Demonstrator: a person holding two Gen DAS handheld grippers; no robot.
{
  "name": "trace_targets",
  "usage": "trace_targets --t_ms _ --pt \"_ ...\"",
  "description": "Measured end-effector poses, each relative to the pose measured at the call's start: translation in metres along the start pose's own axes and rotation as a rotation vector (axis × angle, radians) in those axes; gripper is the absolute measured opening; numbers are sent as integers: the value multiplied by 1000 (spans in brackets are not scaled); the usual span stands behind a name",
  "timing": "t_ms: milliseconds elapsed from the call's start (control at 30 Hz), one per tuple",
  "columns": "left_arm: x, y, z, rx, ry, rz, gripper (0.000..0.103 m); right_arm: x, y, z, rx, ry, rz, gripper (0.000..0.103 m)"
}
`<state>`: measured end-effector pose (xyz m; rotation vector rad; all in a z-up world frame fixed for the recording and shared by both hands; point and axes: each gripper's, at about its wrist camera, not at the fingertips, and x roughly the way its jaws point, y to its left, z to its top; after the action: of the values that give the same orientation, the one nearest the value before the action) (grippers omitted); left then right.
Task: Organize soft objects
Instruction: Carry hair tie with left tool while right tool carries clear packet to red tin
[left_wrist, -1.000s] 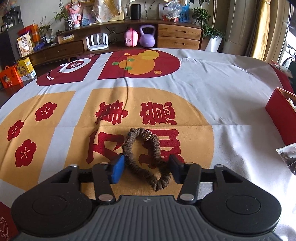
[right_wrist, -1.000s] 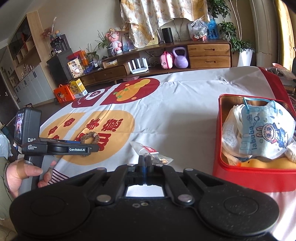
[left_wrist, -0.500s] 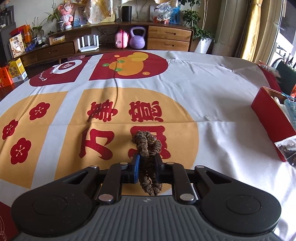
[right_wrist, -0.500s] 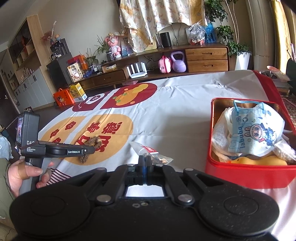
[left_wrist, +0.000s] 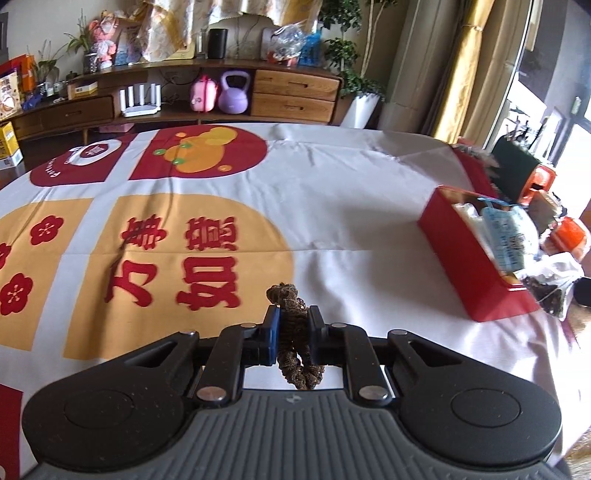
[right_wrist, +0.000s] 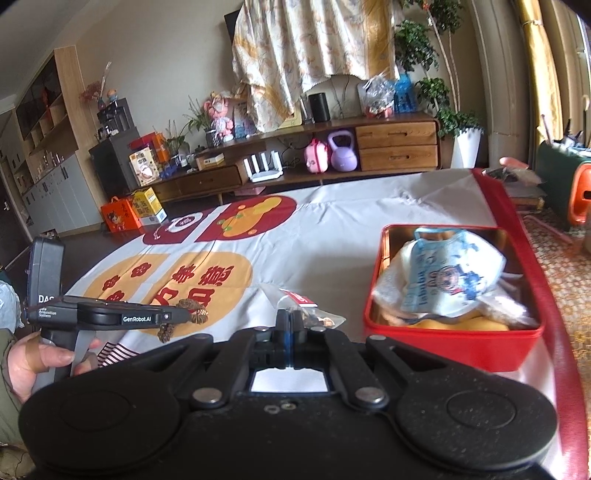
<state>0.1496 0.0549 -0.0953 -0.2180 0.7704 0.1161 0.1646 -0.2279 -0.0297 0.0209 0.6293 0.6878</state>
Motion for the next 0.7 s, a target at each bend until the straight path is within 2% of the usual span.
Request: trace_targets --t_ms 333,500,700 --pt "-29 -65 28 46 -51 -168 15 -33 -27 17 8 -58 -75 0" --pt "-28 -101 49 83 -63 -242 15 -39 -49 24 30 -74 -125 0" --pt "-18 -148 69 167 -76 -294 15 -34 -71 30 40 -74 -176 0"
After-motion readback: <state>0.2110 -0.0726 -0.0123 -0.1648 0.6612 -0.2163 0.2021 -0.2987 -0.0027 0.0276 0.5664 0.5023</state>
